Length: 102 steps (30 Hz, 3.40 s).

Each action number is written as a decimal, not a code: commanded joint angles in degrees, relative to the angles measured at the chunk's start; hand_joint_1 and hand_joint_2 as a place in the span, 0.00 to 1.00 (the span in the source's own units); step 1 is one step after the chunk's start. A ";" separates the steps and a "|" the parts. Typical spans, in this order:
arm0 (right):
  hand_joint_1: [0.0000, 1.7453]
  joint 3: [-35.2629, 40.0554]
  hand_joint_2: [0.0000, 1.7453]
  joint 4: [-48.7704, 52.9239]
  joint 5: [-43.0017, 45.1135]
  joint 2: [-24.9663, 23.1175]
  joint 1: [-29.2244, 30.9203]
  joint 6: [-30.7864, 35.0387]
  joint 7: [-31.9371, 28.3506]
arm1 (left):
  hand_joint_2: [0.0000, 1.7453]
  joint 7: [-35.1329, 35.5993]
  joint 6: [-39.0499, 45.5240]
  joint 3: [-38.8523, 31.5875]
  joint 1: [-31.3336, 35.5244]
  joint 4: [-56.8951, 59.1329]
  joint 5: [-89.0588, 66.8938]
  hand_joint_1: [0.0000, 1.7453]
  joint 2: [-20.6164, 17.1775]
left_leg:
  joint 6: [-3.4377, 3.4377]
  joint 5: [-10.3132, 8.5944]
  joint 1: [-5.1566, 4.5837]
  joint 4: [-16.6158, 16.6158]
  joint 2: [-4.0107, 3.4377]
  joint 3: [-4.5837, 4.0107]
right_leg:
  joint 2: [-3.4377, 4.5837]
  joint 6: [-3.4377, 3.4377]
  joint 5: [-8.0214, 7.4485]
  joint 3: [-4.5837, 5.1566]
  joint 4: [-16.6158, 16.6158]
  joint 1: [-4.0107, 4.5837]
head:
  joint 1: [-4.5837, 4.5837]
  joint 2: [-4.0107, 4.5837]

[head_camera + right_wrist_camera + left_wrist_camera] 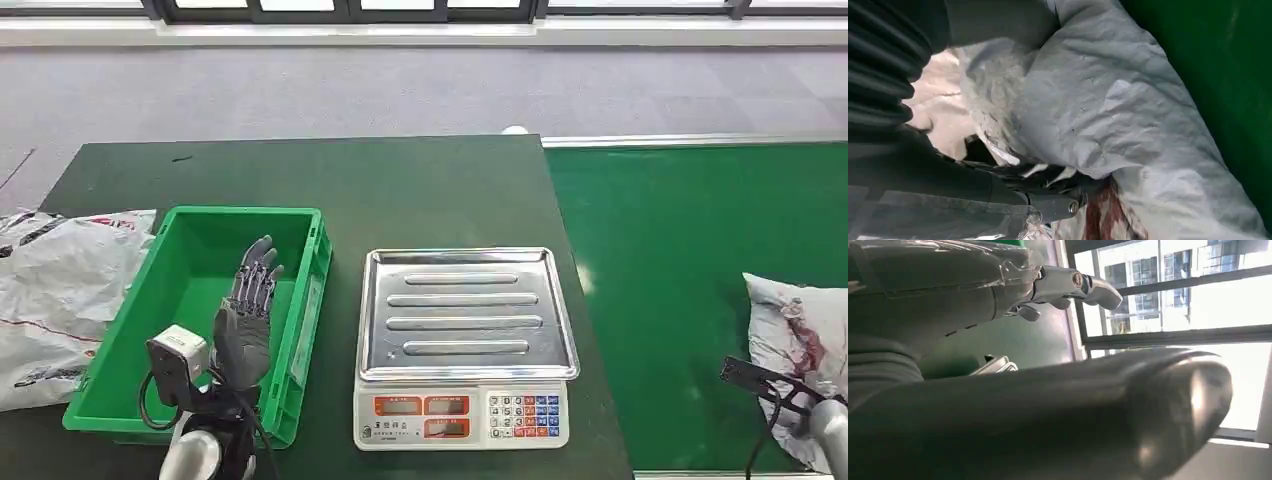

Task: Moved the parcel from conveyor to table for the left to box.

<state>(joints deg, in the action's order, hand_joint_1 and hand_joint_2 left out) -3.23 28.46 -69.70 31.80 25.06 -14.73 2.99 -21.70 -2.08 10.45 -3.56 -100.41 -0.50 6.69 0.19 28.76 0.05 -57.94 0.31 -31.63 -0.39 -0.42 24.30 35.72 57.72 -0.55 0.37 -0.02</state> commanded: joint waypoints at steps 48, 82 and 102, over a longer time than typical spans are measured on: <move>1.00 0.96 1.00 70.58 16.02 -17.58 -14.07 43.44 -15.14 | 0.00 0.57 -5.51 -2.31 1.01 3.28 9.78 0.00 0.25 | 0.30 -0.25 0.09 0.12 -0.03 -0.14 | 0.18 0.28 -0.21 0.53 -0.05 0.09 | 0.00 0.00; 1.00 37.21 1.00 50.70 33.65 -31.66 -2.28 25.87 -21.32 | 0.00 -3.13 4.81 5.13 4.65 6.71 4.74 0.00 -2.12 | 0.56 -0.57 0.25 0.23 -0.37 0.05 | 0.51 0.51 -0.52 0.67 -0.04 0.23 | 0.00 0.00; 0.00 37.49 1.00 49.26 31.37 -31.27 -5.16 23.14 -18.63 | 0.00 -1.85 7.41 1.78 0.58 2.56 3.10 0.00 -0.65 | 0.55 -0.55 0.24 0.12 -0.25 -0.06 | 0.40 0.50 -0.47 0.77 0.08 0.23 | 0.02 0.00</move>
<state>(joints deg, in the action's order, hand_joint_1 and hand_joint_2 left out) 32.57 79.97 -38.45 -0.07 19.27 8.50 -15.61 -23.85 5.16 13.73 -2.97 -98.86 2.89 6.69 0.75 28.24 0.30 -57.88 0.13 -31.75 -0.06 0.11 23.88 36.53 57.85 -0.31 0.39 -0.02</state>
